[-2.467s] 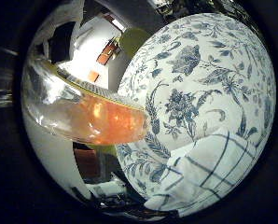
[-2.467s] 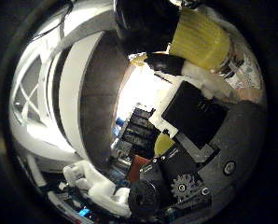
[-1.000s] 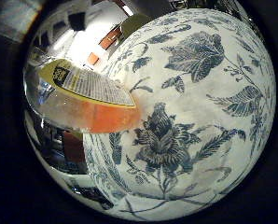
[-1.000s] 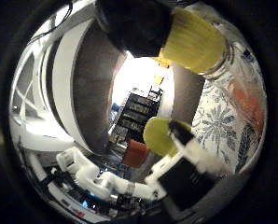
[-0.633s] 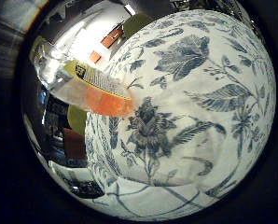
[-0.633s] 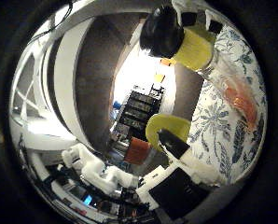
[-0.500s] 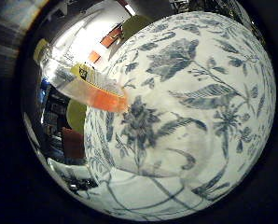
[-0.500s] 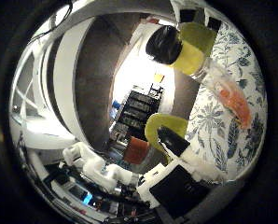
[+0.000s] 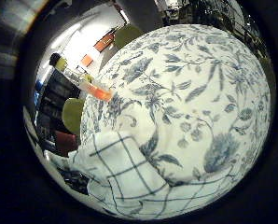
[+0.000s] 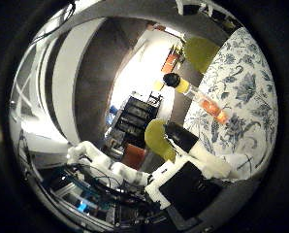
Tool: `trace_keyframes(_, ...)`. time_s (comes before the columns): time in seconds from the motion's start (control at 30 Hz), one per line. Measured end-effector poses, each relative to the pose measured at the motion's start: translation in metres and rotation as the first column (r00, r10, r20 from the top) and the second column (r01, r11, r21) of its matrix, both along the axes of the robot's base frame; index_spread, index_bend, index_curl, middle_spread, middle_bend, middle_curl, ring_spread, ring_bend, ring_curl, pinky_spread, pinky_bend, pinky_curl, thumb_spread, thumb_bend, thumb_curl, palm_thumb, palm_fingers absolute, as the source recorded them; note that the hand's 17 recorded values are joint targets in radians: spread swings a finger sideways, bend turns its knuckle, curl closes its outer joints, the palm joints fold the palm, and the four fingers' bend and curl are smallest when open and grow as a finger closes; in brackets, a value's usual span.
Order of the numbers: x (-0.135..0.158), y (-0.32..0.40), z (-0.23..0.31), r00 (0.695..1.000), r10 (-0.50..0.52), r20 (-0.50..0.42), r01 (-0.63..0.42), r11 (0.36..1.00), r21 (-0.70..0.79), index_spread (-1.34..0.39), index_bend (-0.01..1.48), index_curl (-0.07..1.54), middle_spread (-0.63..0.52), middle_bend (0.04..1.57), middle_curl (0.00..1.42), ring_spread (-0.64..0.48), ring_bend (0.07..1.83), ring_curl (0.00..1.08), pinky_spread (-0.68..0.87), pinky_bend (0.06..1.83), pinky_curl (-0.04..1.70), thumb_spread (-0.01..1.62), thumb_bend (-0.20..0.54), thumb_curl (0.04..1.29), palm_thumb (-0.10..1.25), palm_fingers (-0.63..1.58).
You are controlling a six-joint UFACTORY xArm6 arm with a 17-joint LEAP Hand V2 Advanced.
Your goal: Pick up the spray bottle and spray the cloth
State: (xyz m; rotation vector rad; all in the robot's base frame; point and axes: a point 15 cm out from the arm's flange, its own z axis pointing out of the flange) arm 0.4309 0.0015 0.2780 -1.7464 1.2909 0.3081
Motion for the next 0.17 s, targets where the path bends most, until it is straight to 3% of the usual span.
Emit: trace_keyframes(0.17, -0.031, -0.016, 0.013, 1.0, -0.015, -0.016, 0.014, 1.0, -0.018, -0.22, 0.17, 0.34, 0.1, 0.3, 0.35, 0.23, 0.34, 0.24, 0.45, 0.35, 0.32, 0.99, -0.025, 0.46, 0.75, 0.24)
